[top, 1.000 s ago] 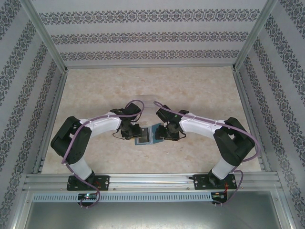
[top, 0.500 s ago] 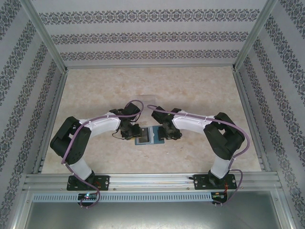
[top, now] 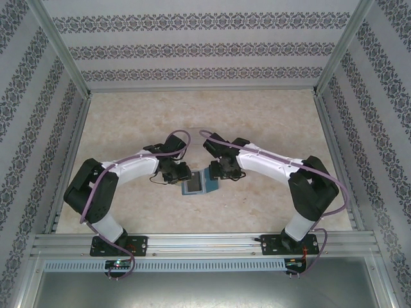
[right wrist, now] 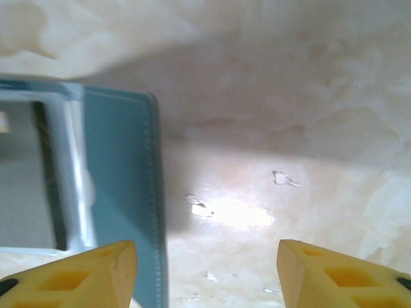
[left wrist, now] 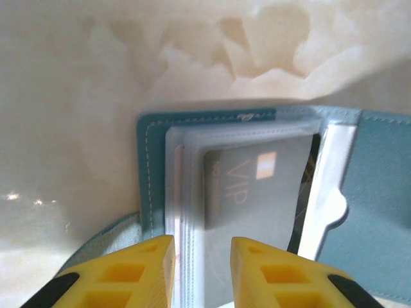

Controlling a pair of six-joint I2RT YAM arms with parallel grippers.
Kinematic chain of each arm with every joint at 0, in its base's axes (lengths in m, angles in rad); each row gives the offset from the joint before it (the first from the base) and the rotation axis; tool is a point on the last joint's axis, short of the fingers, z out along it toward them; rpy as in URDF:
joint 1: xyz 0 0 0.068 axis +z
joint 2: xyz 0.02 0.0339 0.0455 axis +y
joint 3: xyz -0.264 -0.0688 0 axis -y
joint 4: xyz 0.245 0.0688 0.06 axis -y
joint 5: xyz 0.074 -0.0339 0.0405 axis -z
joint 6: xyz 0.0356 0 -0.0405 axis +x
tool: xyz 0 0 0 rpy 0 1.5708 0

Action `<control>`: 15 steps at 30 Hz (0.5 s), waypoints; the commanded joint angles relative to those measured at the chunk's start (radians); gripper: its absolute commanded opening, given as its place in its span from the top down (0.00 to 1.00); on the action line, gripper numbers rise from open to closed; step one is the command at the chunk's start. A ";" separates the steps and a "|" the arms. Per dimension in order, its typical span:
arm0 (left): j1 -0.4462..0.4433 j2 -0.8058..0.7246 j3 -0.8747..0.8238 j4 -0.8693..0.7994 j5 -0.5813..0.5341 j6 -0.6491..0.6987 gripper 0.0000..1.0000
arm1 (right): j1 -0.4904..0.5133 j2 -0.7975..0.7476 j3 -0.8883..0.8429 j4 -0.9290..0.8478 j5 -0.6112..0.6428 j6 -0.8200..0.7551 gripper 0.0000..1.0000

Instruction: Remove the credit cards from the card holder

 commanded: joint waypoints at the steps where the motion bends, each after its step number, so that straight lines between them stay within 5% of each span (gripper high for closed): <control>1: 0.026 0.004 -0.016 0.064 0.057 0.005 0.73 | 0.001 -0.025 0.043 -0.042 -0.008 0.003 0.42; 8: 0.034 0.027 -0.035 0.090 0.084 0.010 0.75 | 0.003 -0.049 0.097 0.001 -0.071 0.019 0.53; 15: 0.039 0.056 -0.029 0.078 0.098 0.025 0.79 | -0.014 -0.009 0.040 0.235 -0.344 0.092 0.71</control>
